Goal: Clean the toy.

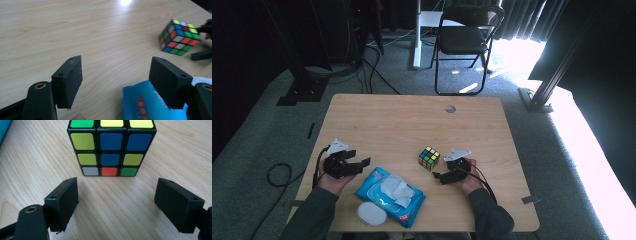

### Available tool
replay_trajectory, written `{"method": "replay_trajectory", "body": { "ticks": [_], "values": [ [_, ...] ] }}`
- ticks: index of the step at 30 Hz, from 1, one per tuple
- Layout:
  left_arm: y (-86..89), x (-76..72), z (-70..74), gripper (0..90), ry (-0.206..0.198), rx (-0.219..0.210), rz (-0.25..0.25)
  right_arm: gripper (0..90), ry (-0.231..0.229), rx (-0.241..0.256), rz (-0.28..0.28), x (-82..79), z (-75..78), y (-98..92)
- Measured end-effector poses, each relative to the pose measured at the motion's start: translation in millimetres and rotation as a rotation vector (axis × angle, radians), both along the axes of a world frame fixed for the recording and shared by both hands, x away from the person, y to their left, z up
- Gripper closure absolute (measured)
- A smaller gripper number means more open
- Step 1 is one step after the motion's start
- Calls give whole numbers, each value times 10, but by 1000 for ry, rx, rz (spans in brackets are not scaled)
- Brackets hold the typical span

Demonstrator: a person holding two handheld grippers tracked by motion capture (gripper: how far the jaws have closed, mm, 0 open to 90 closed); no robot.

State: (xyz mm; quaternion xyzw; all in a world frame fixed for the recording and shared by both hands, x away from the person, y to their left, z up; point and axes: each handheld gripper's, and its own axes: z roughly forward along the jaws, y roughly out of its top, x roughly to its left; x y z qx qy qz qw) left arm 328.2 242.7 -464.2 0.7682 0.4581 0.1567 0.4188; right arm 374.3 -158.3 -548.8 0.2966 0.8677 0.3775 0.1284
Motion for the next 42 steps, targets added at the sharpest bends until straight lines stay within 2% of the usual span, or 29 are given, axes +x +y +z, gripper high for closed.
{"method": "replay_trajectory", "body": {
  "ticks": [7,16,21,26,29,35,42],
  "values": [
    [-175,-84,101,271,-24,27,-77,191,0,0,0,0,0,0],
    [-330,-176,192,272,-30,52,-136,190,0,0,0,1,0,0],
    [-428,-213,192,278,-11,66,-186,190,0,0,1,1,0,0],
    [-509,-243,181,327,5,62,-238,190,0,0,1,1,0,0],
    [-528,-237,155,330,19,52,-247,190,-1,0,1,1,0,0],
    [-567,-233,94,341,42,74,-286,190,0,0,2,2,0,-1],
    [-626,-237,38,385,73,66,-312,190,0,0,2,2,0,-1]
  ]
}}
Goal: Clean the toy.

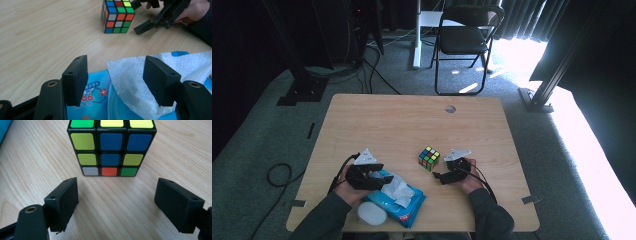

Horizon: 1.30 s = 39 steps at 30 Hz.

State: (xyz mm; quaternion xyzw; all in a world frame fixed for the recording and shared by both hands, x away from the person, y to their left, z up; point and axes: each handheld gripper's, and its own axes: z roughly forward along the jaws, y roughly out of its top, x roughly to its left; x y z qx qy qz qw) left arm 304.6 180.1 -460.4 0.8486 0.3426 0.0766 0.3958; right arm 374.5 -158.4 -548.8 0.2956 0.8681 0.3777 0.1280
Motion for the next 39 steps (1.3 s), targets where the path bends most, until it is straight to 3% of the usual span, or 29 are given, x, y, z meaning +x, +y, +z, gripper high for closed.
{"method": "replay_trajectory", "body": {
  "ticks": [12,19,20,22,28,33,39],
  "values": [
    [-55,-29,-82,513,47,9,-69,190,0,0,0,0,0,0],
    [-100,-63,-92,618,34,35,-92,190,0,0,1,1,0,-1],
    [-118,-76,-90,661,17,63,-90,190,0,0,1,1,0,0],
    [-125,-87,-82,695,5,74,-85,190,0,0,1,0,0,-1],
    [-150,-122,-51,810,-13,87,-123,190,0,0,0,1,0,0],
    [-154,-125,-46,878,-23,73,-121,190,0,0,0,1,0,0],
    [-140,-115,-38,886,-27,58,-106,190,0,1,1,1,0,-1]
  ]
}}
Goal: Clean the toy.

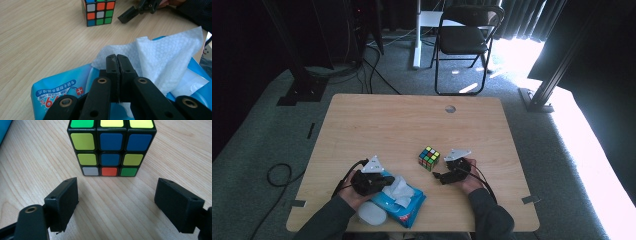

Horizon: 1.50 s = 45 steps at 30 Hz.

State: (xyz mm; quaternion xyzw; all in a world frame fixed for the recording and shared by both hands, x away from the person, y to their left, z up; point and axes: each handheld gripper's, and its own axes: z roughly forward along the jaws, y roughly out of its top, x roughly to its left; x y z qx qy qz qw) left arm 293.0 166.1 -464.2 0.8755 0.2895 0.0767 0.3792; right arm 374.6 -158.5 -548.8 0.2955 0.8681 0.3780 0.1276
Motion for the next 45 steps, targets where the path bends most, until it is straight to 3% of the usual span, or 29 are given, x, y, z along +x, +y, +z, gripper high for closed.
{"method": "replay_trajectory", "body": {
  "ticks": [16,17,45],
  "values": [
    [120,30,91,888,-36,-49,64,190,0,0,1,1,0,0],
    [153,50,110,888,-38,-65,81,190,0,0,1,1,0,0],
    [376,206,307,888,-87,-123,183,190,-1,-1,2,1,0,0]
  ]
}}
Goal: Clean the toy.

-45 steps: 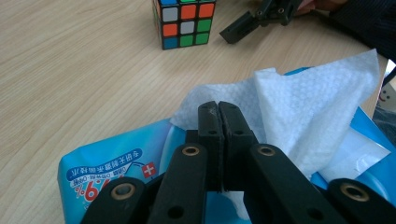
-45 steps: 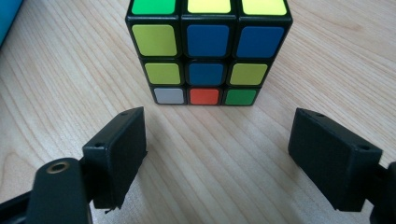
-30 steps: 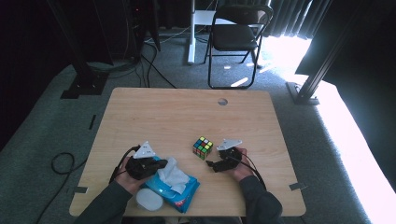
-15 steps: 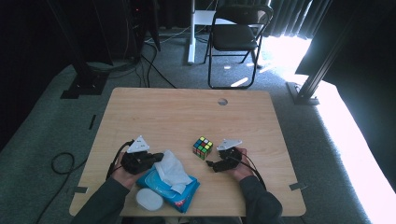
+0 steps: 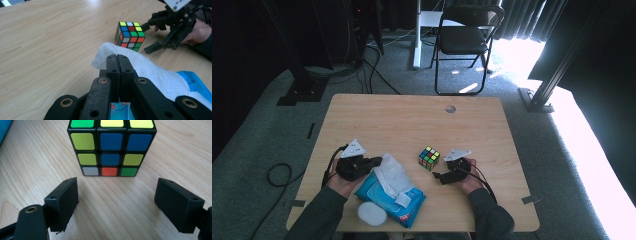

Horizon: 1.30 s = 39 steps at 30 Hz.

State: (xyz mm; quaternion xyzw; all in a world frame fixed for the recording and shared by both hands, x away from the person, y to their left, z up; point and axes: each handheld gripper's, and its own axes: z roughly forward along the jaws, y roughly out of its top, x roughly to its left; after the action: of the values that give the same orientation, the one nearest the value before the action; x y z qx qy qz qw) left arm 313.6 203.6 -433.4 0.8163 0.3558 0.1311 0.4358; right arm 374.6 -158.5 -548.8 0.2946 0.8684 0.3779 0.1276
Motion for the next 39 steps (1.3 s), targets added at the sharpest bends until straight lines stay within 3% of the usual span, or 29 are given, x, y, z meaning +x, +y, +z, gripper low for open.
{"method": "replay_trajectory", "body": {
  "ticks": [12,19,39],
  "values": [
    [64,35,54,893,-13,-14,24,190,1,1,-1,-1,0,1],
    [83,46,105,897,-35,1,35,190,0,0,0,0,0,0],
    [310,49,214,898,-63,-50,112,190,1,0,0,0,0,0]
  ]
}}
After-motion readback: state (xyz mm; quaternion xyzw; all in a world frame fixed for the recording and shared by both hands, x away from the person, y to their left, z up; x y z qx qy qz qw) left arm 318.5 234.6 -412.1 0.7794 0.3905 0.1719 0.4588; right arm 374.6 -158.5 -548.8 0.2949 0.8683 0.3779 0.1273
